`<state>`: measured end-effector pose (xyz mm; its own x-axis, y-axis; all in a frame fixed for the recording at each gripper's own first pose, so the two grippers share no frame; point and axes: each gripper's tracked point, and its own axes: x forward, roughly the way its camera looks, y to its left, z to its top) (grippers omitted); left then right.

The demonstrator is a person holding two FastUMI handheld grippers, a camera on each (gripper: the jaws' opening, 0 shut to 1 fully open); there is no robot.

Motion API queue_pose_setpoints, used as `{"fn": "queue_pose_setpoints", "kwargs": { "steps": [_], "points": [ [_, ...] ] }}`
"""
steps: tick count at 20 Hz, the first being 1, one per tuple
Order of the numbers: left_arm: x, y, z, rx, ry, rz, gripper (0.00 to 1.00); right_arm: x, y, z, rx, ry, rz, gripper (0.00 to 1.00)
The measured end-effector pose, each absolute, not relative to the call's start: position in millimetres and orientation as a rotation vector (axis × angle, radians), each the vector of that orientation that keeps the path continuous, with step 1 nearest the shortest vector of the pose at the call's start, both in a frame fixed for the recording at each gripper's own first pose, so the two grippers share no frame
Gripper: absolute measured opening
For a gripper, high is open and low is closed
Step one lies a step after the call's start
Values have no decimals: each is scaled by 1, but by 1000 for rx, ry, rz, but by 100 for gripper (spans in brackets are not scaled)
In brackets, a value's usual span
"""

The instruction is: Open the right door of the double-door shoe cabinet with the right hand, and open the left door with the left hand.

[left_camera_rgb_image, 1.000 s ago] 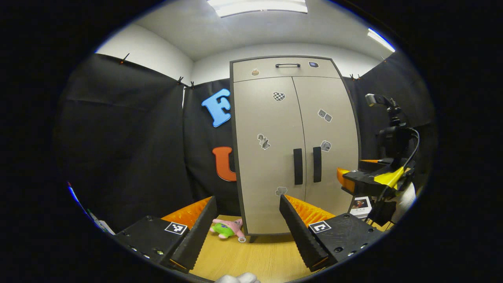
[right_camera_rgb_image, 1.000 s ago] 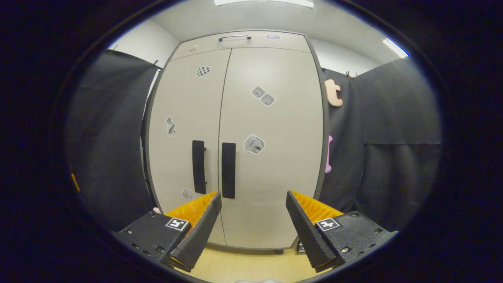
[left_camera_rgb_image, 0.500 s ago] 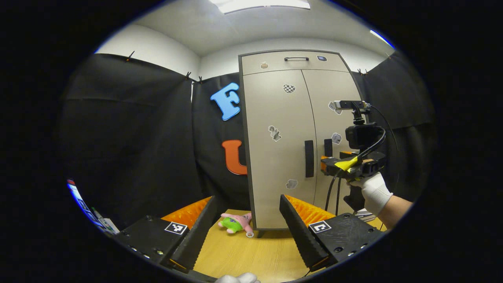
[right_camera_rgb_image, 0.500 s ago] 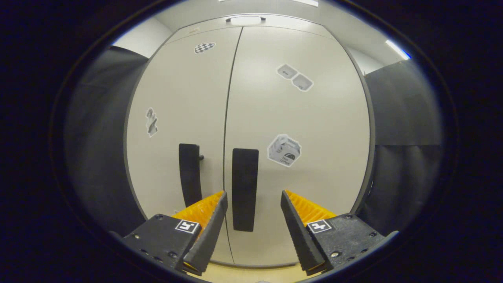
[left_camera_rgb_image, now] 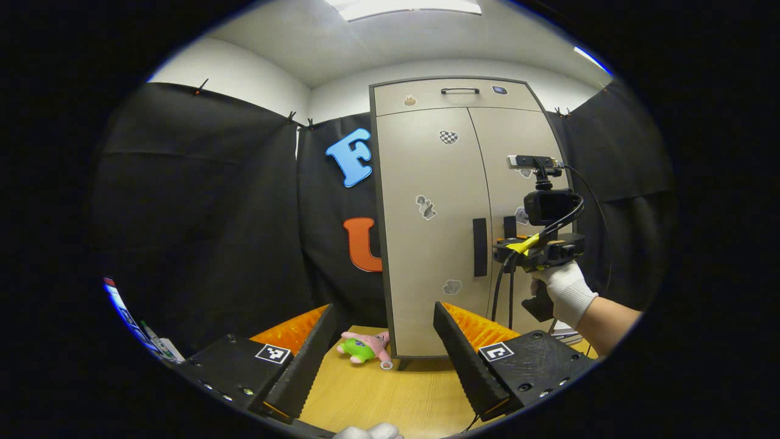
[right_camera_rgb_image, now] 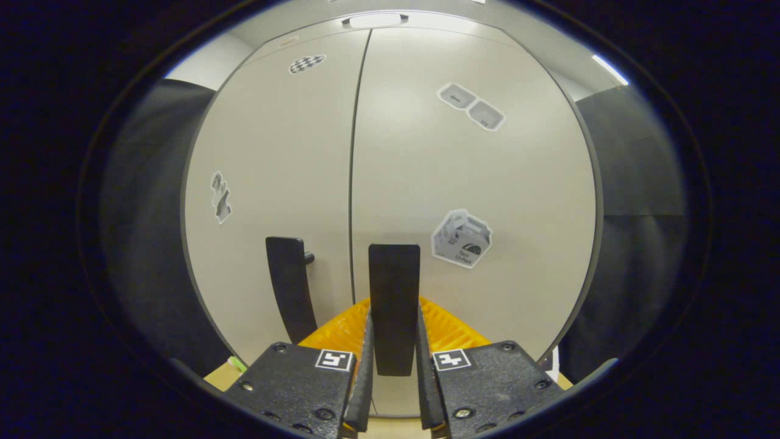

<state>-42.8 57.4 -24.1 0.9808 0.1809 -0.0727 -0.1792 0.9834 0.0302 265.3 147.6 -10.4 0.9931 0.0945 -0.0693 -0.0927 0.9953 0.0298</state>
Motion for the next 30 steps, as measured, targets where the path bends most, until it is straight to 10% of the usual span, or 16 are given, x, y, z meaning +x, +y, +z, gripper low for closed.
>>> {"fn": "queue_pose_setpoints", "kwargs": {
  "steps": [30],
  "points": [
    [-65,-7,-31,-24,58,-2,96,106,38,-16,22,88,129,20]
  ]
}}
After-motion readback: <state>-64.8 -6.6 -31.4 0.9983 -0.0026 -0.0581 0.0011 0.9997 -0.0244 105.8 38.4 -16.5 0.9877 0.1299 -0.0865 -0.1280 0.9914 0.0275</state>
